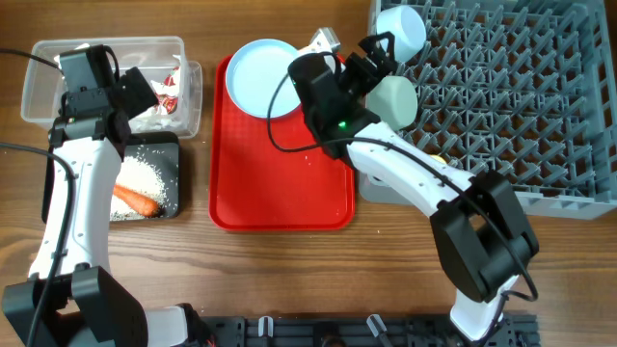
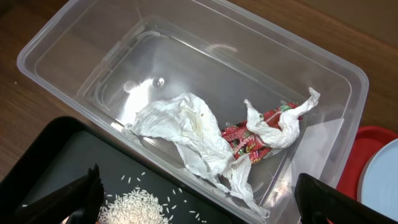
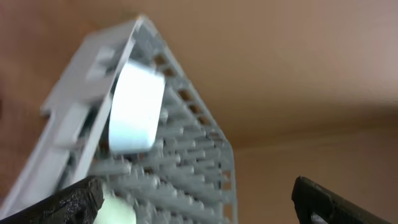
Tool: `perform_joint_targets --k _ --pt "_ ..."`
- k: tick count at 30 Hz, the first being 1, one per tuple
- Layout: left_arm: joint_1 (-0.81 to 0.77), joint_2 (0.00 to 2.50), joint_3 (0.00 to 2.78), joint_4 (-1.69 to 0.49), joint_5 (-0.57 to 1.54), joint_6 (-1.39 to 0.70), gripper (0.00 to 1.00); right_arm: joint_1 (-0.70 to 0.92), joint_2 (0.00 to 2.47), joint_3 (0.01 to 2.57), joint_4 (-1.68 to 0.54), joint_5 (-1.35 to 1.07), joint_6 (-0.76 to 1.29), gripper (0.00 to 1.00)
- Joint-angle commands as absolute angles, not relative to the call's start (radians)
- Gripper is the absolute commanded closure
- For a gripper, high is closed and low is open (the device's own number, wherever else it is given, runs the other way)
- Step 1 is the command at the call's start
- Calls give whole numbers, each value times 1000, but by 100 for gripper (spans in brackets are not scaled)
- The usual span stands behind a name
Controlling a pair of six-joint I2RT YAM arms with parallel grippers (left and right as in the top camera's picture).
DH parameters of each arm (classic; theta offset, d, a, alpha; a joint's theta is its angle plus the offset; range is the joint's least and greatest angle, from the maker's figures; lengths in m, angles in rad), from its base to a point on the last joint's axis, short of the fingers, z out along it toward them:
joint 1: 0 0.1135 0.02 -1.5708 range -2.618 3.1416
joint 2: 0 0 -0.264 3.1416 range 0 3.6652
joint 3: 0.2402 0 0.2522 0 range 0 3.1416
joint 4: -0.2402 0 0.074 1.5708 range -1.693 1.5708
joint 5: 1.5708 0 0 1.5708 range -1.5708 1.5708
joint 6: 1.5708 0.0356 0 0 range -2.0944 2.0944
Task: Sort waste into correct bins and load items into the dishwasher rack
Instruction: 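Reach right gripper to the light-blue plate and grip its edge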
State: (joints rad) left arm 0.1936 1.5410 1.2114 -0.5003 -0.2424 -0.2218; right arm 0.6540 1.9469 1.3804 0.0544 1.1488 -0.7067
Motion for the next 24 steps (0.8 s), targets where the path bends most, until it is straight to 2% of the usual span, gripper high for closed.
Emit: perform_joint_targets --k 1,4,6,9,11,13,18,22,24 --pt "199 1547 1228 -499 -255 -213 0 717 1911 1388 121 1061 -609 0" --pt "199 1547 1228 -499 -255 -213 0 764 1859 1388 64 919 -364 0" --pt "199 1547 1228 -499 -255 -213 0 783 1832 1388 -59 796 -171 0" --pt "199 1547 1228 -499 -255 -213 0 802 1806 1388 -389 339 -79 0" --pt "199 1547 1228 -499 -255 -213 0 801 1806 1388 -495 167 -15 0" --pt "199 1547 1228 -499 -255 -213 0 797 1806 1388 -537 85 122 0" --pt "199 1547 1228 -499 -255 -213 0 780 1800 1441 -606 -25 300 0" --pt "199 1547 1228 -499 -255 -213 0 674 1805 1654 -786 -115 324 0" --pt "199 1547 1228 -499 -255 -213 0 611 1818 1734 -805 -133 320 0"
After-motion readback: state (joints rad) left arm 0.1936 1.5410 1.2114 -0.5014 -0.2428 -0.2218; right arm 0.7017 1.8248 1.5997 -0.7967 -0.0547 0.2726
